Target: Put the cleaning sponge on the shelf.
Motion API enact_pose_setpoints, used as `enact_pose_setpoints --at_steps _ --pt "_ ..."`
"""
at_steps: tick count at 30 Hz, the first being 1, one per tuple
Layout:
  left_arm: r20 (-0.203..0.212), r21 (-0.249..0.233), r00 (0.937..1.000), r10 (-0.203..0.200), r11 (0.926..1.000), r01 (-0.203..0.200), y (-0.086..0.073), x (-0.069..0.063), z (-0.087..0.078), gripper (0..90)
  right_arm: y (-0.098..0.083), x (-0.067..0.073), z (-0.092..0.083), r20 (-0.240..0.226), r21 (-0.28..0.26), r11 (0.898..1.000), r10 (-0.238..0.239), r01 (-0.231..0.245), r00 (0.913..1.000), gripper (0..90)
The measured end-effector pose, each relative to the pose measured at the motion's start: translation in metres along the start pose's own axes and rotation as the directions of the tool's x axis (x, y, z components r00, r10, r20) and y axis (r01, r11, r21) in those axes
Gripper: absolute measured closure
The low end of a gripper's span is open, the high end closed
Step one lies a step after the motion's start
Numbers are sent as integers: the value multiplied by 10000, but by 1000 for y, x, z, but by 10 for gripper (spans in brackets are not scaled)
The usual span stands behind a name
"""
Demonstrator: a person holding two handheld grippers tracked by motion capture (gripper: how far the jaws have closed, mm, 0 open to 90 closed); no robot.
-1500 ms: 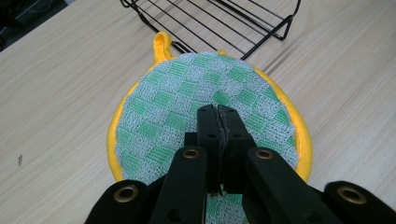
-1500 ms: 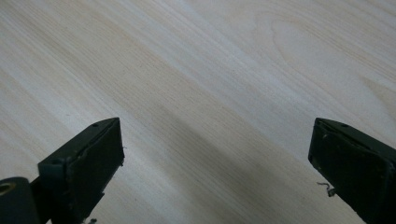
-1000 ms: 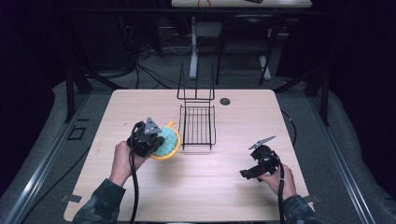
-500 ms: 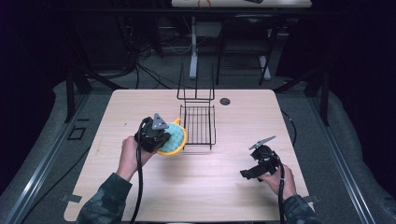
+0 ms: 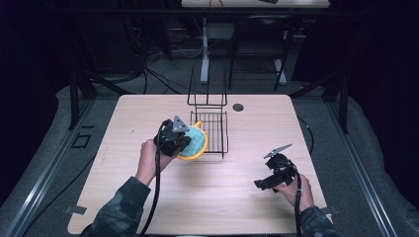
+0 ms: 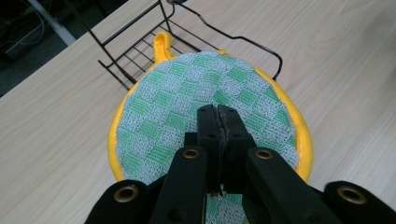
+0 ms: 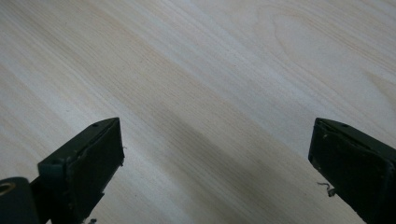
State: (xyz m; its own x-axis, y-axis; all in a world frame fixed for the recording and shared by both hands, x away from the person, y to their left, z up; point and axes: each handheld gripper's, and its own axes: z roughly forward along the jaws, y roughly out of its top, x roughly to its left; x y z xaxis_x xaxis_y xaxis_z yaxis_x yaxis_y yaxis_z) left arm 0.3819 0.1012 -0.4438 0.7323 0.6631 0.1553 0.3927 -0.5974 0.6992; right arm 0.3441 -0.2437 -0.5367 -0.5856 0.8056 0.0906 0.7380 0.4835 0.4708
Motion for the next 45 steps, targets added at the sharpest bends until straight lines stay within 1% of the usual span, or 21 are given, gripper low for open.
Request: enact_pose_setpoints --at_steps 5,9,10,11,12,13,15,17,19,23,28,29,31,34,35,36,37,40,42,43,45 --pt "85 -88 9999 87 9999 -87 5 -4 7 893 0 0 0 19 26 10000 -35 35 10000 26" --pt "54 -184 9999 92 9998 -91 7 -5 12 893 0 0 0 26 4 10000 -47 47 10000 26" --pt "108 -166 9999 55 9998 -53 8 -5 14 892 0 0 0 24 2 10000 -43 43 10000 26" --pt "48 -261 10000 87 9996 -86 8 -5 14 893 0 0 0 12 5 10000 -36 36 10000 26" --pt "87 -380 9999 56 9993 -53 9 -6 16 893 0 0 0 16 33 10000 -22 22 10000 26" --pt "146 -403 9998 94 9991 -88 9 -6 18 892 0 0 0 -9 -41 10000 16 -16 10000 26" --pt "143 -484 9999 30 9988 -23 9 -7 23 893 0 0 0 -18 25 10000 23 -23 10000 26" --pt "189 -444 9998 48 9990 -40 10 -9 29 893 0 1 0 -42 52 10000 -67 67 10000 26" --pt "183 -473 9998 45 9989 -37 9 -9 32 893 0 1 0 -38 19 9999 -110 110 9999 26" --pt "226 -518 9997 -67 9986 79 10 -10 39 893 0 1 0 -64 85 9999 -96 96 9999 25" --pt "253 -479 9997 -60 9988 73 11 -11 48 893 0 1 0 -79 85 9999 -101 102 9999 25" --pt "306 -458 9994 -143 9988 156 11 -11 50 893 0 1 0 -78 82 9999 -120 121 9999 25" --pt "229 -517 9996 -141 9985 153 11 -10 53 893 0 1 1 -86 61 9999 -127 128 9999 26" --pt "266 -529 9994 -241 9983 255 12 -10 58 893 0 1 1 -88 97 9999 -132 133 9999 25" --pt "276 -495 9992 -283 9983 296 12 -9 60 893 0 0 1 -88 96 9999 -134 135 9999 25" --pt "204 -490 9995 -240 9985 250 12 -9 62 893 0 0 0 -88 96 9999 -126 127 9999 26" --pt "245 -448 9992 -300 9985 311 12 -9 63 893 0 1 0 -125 92 9999 -69 71 9999 25" --pt "200 -364 9994 -289 9989 296 13 -8 68 893 0 1 1 -104 78 9999 -94 95 9999 26" --pt "213 -386 9990 -392 9985 400 13 -7 72 893 0 1 1 -136 74 9999 -89 90 9999 25" --pt "167 -333 9993 -342 9988 348 14 -6 72 893 0 1 1 -134 78 9999 -86 87 9999 25" --pt "195 -286 9990 -396 9988 402 14 -5 75 893 0 0 1 -136 74 9999 -82 83 9999 25"
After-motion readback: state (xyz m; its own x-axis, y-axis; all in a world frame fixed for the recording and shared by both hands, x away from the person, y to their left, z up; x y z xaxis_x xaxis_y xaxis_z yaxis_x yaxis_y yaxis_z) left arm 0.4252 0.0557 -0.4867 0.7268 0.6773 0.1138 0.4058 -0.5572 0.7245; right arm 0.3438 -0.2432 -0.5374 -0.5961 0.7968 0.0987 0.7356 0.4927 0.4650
